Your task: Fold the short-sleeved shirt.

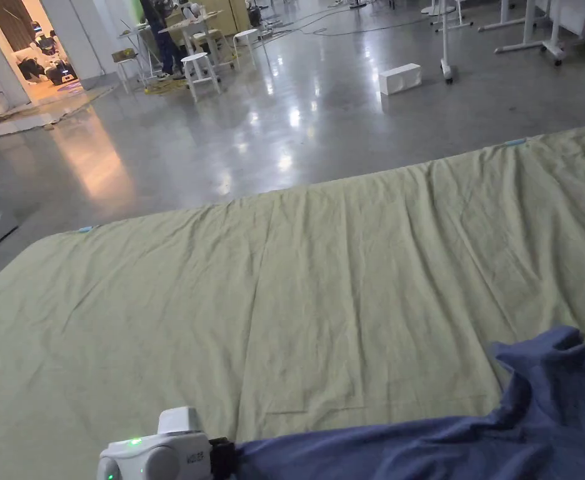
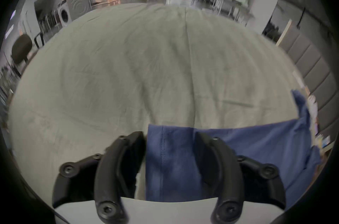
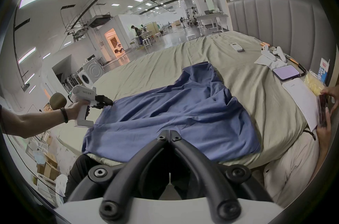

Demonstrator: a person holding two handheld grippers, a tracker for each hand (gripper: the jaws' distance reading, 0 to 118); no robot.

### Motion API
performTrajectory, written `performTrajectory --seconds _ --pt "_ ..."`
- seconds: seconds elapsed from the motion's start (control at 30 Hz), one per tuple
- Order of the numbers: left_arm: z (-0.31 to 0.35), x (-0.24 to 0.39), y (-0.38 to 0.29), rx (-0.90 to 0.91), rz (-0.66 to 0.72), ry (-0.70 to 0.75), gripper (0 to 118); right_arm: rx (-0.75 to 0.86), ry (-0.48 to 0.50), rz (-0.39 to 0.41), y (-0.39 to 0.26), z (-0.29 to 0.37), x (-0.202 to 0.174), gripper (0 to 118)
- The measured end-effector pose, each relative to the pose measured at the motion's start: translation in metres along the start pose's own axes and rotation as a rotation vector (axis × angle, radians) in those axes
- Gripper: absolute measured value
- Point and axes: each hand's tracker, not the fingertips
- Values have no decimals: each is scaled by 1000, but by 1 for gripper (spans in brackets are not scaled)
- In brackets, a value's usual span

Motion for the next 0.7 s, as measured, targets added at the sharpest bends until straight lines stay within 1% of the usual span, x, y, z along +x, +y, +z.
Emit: performTrajectory --seconds 0.03,0.07,0.1,0.13,0.2,0.3,0.37,0.4,0.43,0.47,0.5,0.53,0.57,0.6,0.63,0.67,0.7 --pt "6 9 -1 50 -78 -7 40 -4 -7 3 0 -1 1 0" --pt "7 19 -2 46 -165 -19 20 -8 -6 4 -1 -2 2 0" --pt "7 29 -5 29 -245 -21 11 -14 -2 -1 -1 -3 4 0" --pt "5 40 -8 26 -308 34 9 -21 5 -14 -1 -6 7 0" --pt "-6 53 -9 -24 -403 71 9 -24 10 -16 4 -11 13 0" --pt "-15 57 5 -97 -367 66 9 -3 8 32 35 -25 25 0" --pt "-16 53 12 -119 -374 48 9 49 29 29 64 -45 44 0" --pt "-15 51 14 -130 -383 38 9 69 49 21 83 -60 53 8" --pt "-15 50 16 -139 -391 27 9 62 48 10 103 -79 63 39" --pt "-16 47 18 -146 -379 16 9 65 32 6 123 -100 73 66" --pt "-17 45 20 -154 -360 5 9 48 -26 21 139 -121 80 86" --pt "-18 45 20 -198 -341 -39 9 -14 -86 53 154 -147 86 92" --pt "-19 44 21 -201 -343 -43 9 -63 -115 70 166 -172 95 89" --pt "-19 43 23 -207 -344 -48 9 -122 -118 70 176 -196 103 87" --pt "-20 42 25 -215 -347 -55 9 -189 -114 50 182 -219 114 87" --pt "-20 41 27 -224 -356 -47 9 -236 -133 34 185 -242 124 87" --pt "-20 40 28 -231 -355 -51 9 -297 -188 54 187 -260 129 87"
